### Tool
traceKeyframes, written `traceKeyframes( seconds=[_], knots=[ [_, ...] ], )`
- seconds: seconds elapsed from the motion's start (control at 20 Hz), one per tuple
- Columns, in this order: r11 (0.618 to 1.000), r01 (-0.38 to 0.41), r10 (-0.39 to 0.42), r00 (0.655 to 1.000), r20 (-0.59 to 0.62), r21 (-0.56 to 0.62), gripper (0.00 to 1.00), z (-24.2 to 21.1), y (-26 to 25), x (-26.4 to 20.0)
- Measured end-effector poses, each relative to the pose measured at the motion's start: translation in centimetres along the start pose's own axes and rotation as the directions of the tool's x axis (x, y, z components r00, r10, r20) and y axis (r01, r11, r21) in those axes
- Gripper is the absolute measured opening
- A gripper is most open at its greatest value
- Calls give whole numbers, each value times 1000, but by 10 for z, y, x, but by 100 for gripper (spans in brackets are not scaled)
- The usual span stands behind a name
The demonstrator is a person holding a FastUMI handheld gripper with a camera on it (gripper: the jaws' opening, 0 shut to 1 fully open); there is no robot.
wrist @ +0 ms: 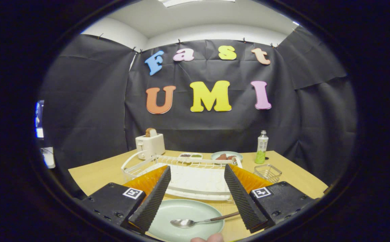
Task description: Take the plate from the dish rack, then take the spoon from the basket and place it into the plate.
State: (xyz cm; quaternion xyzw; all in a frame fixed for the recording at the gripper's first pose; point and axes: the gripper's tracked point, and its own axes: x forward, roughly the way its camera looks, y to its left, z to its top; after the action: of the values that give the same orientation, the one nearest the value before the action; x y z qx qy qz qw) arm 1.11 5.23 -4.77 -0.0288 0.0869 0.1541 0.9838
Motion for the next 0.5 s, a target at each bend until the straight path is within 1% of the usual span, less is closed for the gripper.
traceKeyframes(
  seconds=[0.15,0.5],
  knots=[
    [1000,17,-17,1000,24,-25,100,5,-1,-5],
    [990,142,-140,986,89,-17,100,25,-16,-29]
  ],
)
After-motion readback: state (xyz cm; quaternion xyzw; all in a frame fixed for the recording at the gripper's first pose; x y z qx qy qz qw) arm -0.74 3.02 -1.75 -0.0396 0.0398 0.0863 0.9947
